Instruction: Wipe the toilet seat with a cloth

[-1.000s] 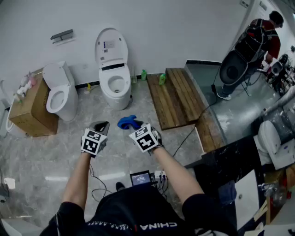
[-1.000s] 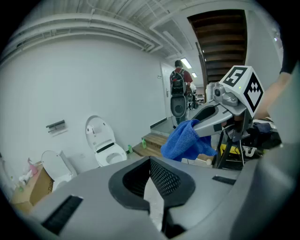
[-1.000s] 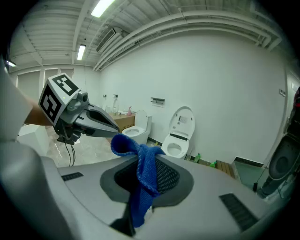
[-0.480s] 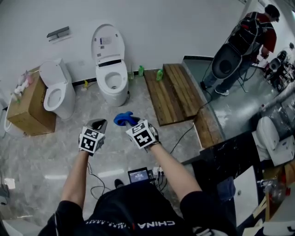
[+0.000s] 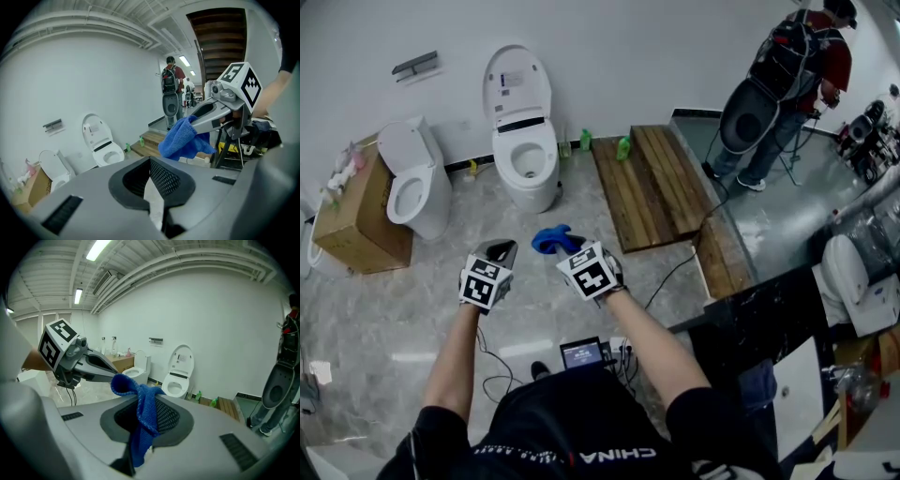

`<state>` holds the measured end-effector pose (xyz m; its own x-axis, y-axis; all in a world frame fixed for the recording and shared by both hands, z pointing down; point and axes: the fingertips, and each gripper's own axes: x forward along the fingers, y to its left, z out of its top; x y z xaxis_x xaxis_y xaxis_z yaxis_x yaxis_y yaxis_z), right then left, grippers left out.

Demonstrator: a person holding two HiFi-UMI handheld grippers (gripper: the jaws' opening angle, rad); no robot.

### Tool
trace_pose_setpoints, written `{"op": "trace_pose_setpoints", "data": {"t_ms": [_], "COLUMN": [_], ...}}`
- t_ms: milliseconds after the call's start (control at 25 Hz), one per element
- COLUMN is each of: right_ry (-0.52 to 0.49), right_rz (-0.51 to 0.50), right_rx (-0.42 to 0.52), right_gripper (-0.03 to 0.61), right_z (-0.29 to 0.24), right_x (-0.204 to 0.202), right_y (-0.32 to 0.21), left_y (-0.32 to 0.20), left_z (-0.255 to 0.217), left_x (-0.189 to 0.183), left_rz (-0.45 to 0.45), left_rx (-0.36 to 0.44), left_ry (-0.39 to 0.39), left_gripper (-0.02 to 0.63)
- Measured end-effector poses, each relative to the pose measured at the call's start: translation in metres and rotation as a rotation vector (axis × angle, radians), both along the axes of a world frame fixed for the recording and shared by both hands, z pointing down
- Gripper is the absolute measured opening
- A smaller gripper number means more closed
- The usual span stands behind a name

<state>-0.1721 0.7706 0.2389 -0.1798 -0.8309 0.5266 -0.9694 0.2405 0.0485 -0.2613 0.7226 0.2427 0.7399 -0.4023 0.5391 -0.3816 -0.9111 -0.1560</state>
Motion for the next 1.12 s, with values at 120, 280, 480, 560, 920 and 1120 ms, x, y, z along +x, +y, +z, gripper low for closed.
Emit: {"op": "trace_pose_setpoints", "data": {"t_ms": [120,280,480,560,920,1120], "right_ry": [-0.006,-0.01,-0.021,-0.024,-0.019,-0.015], "right_rz": [-0.005,-0.022,-0.032,-0.037,-0.027,0.007], "right_rx": [-0.003,-0.005,-0.013,-0.02,-0.064,-0.086], "right_gripper": [0.061,0.061,0.061,0.061,0.061,0.061], "right_z": [0.004,0.011,0.022,0.026,0.055,0.061], "right_x": [0.01,0.027,0.051,0.058,0.091,0.101], "right_y": [0.001,-0.001,-0.008,-0.014,-0.084,-0.165], "left_y": [0.0,-0.004,-0.008,-0.014,-0.097,-0.177], "left_z": [0.003,0.006,0.014,0.019,0.046,0.056], "left_x": [0.008,0.024,0.044,0.05,0.075,0.084], "left_rz": [-0.008,-0.029,-0.056,-0.062,-0.066,-0.037], "left_rx": [-0.001,0.002,-0.005,-0.013,-0.05,-0.079], "left_ry": [-0.005,-0.009,-0.006,-0.011,-0.014,-0.014], "left_gripper": [0.011,0.011,0.012,0.012,0.011,0.011]}}
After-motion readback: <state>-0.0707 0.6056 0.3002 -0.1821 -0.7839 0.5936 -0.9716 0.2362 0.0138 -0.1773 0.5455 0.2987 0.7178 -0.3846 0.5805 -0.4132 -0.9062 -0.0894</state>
